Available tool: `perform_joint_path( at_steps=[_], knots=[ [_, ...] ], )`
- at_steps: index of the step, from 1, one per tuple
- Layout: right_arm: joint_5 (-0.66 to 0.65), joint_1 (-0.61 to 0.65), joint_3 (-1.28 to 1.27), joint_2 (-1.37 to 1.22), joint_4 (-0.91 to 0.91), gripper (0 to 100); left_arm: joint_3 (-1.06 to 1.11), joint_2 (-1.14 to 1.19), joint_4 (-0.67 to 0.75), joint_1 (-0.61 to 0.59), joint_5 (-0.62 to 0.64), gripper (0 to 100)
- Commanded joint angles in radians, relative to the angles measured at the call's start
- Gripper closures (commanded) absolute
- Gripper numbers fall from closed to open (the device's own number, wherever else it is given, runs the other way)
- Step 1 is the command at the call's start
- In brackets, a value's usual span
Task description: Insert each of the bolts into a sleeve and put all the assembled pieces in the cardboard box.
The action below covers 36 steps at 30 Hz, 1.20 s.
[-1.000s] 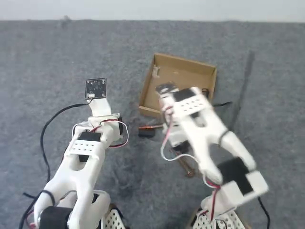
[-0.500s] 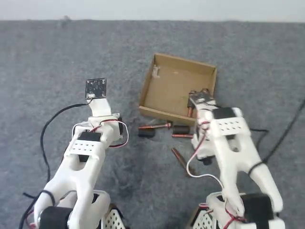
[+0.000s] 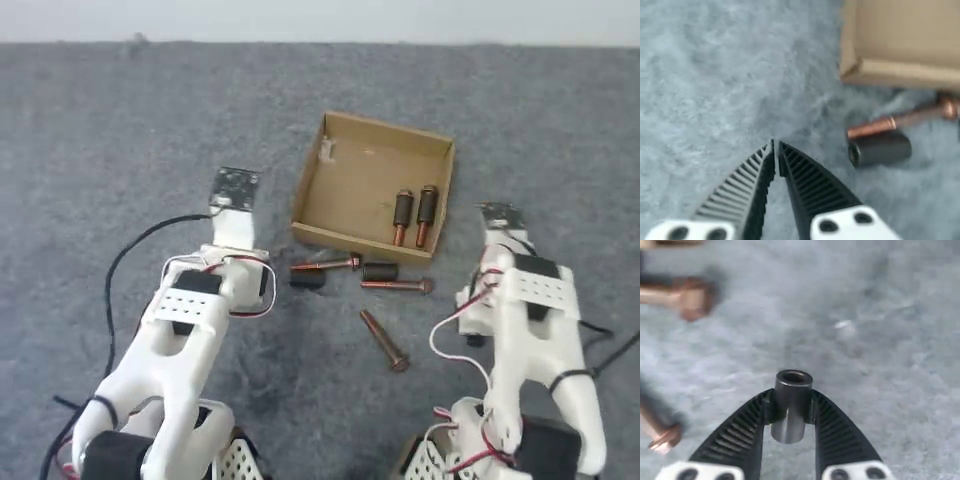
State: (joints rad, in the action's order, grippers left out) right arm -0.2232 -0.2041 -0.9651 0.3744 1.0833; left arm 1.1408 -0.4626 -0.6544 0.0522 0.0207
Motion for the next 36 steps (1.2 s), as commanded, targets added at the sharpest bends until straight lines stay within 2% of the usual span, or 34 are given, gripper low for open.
perform_joint_path(
  at_steps=[1,3,6,10,13,21,27,31,36],
  knots=[
    [-0.015,-0.084,0.0,0.035,-0.038,99.1,-0.09,-0.002,-0.109,0.011,-0.245,99],
    [-0.017,-0.09,0.0,0.035,-0.041,99.1,-0.119,-0.002,-0.127,0.029,-0.368,99],
    [-0.017,-0.094,0.0,0.033,-0.064,99.1,-0.14,-0.002,-0.173,0.097,-0.368,99],
    [-0.018,-0.107,0.0,0.033,-0.076,99.1,-0.197,-0.002,-0.295,0.239,-0.496,99],
    [-0.018,-0.177,0.003,0.033,-0.084,99.1,-0.236,-0.002,-0.354,0.333,-0.555,98],
    [0.02,-0.277,0.023,0.031,-0.102,99.1,-0.317,0.008,-0.5,0.591,-0.654,84],
    [0.031,-0.286,0.029,0.031,-0.101,99.1,-0.363,0.008,-0.601,0.746,-0.832,84],
    [0.031,-0.286,0.029,0.031,-0.102,99.1,-0.374,0.009,-0.577,0.813,-0.868,84],
    [0.032,-0.285,0.031,0.031,-0.104,99.1,-0.387,0.084,-0.493,0.821,-0.875,84]
  ],
)
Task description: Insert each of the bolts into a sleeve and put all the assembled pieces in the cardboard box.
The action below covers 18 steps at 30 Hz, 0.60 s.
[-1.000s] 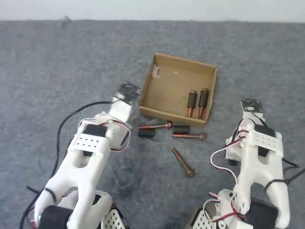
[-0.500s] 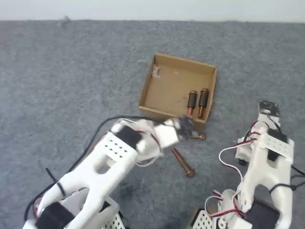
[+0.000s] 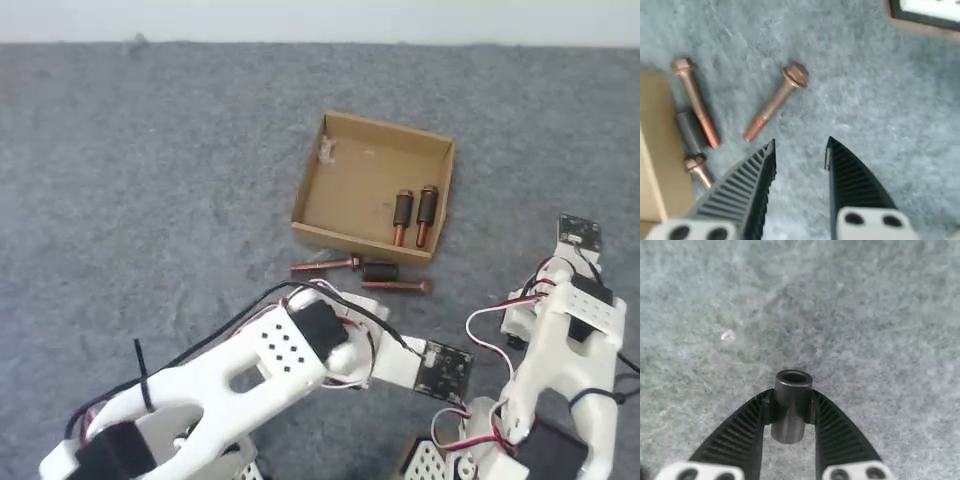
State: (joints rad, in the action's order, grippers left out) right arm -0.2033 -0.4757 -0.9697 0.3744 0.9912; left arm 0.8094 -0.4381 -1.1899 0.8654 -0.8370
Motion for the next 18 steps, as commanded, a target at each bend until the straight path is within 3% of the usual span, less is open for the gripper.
perform_joint_path(
  at_steps=[1,9,18],
  knots=[
    [0.012,-0.013,0.035,0.031,-0.012,99.2,-0.074,0.1,0.048,0.008,-0.025,84],
    [0.012,0.012,0.032,0.031,-0.012,99.2,-0.337,0.47,0.04,0.002,-0.026,84],
    [0.012,0.015,0.031,0.031,-0.022,99.2,-0.437,0.611,0.071,-0.015,-0.028,84]
  ],
)
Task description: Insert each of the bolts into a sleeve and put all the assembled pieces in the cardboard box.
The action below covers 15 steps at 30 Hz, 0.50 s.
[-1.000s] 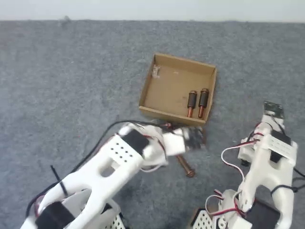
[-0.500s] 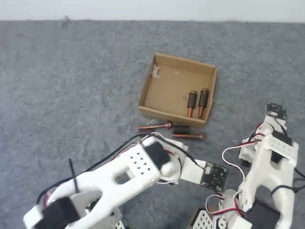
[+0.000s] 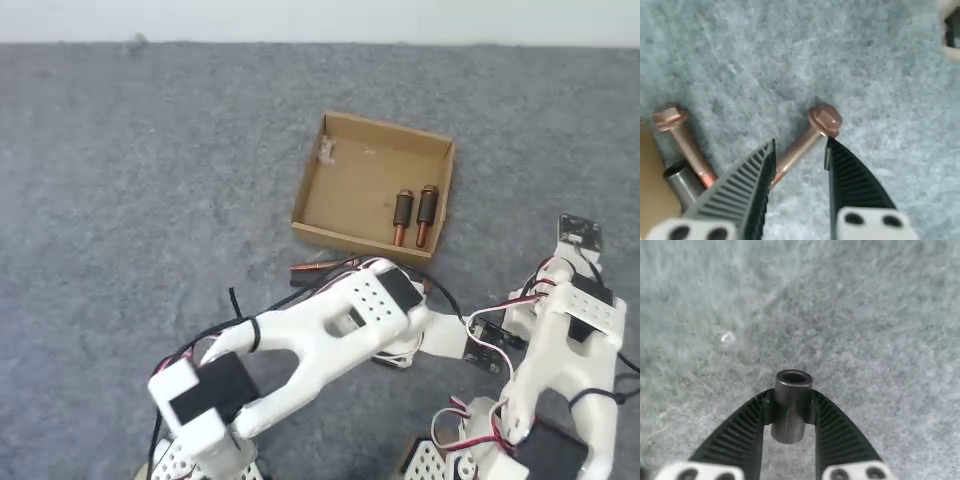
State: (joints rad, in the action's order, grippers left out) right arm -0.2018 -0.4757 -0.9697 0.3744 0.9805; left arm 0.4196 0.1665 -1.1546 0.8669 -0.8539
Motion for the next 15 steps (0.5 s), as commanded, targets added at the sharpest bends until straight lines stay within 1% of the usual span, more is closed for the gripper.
perform_joint_path(
  at_steps=[1,10,15],
  knots=[
    [0.011,0.015,0.031,0.031,-0.012,99.2,-0.047,0.017,0.048,-0.021,-0.011,84],
    [0.006,0.015,0.029,0.031,-0.012,99.2,-0.077,0.075,0.054,-0.057,0.0,85],
    [0.011,0.015,0.028,0.031,-0.015,99.2,-0.079,0.074,0.06,-0.034,0.078,90]
  ],
)
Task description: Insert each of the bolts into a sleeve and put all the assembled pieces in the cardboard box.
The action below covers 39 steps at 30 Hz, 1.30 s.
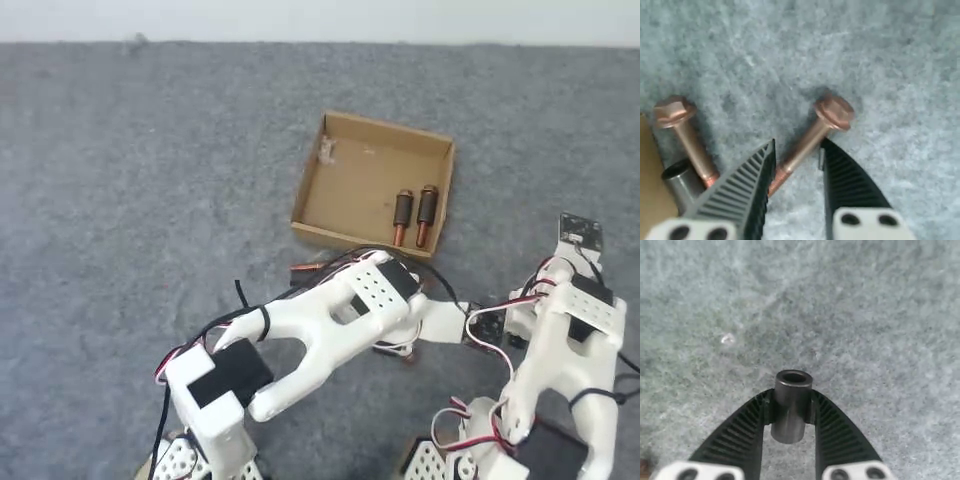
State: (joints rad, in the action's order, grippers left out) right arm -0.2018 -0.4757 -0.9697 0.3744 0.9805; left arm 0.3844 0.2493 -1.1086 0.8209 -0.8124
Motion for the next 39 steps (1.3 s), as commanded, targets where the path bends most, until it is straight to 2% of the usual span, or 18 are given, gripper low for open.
perform_joint_path(
  at_steps=[1,7,15,21,25,32,39],
  knots=[
    [0.011,0.015,0.028,0.031,-0.015,99.2,-0.044,-0.009,0.014,0.017,0.051,91],
    [0.011,0.015,0.028,0.031,-0.015,99.2,-0.044,-0.012,0.014,0.015,0.206,94],
    [0.011,0.015,0.018,0.031,-0.018,99.2,-0.016,-0.025,-0.051,0.014,0.542,96],
    [0.011,0.015,0.017,0.031,-0.018,99.2,0.14,-0.126,-0.014,0.008,0.549,99],
    [0.011,0.015,0.015,0.031,-0.018,99.2,0.239,-0.25,0.012,-0.044,0.549,99],
    [0.011,0.039,0.012,0.031,-0.016,99.2,0.292,-0.422,0.012,-0.201,0.557,83],
    [0.011,0.039,0.012,0.031,-0.016,99.2,0.303,-0.436,0.015,-0.21,0.551,81]
  ],
)
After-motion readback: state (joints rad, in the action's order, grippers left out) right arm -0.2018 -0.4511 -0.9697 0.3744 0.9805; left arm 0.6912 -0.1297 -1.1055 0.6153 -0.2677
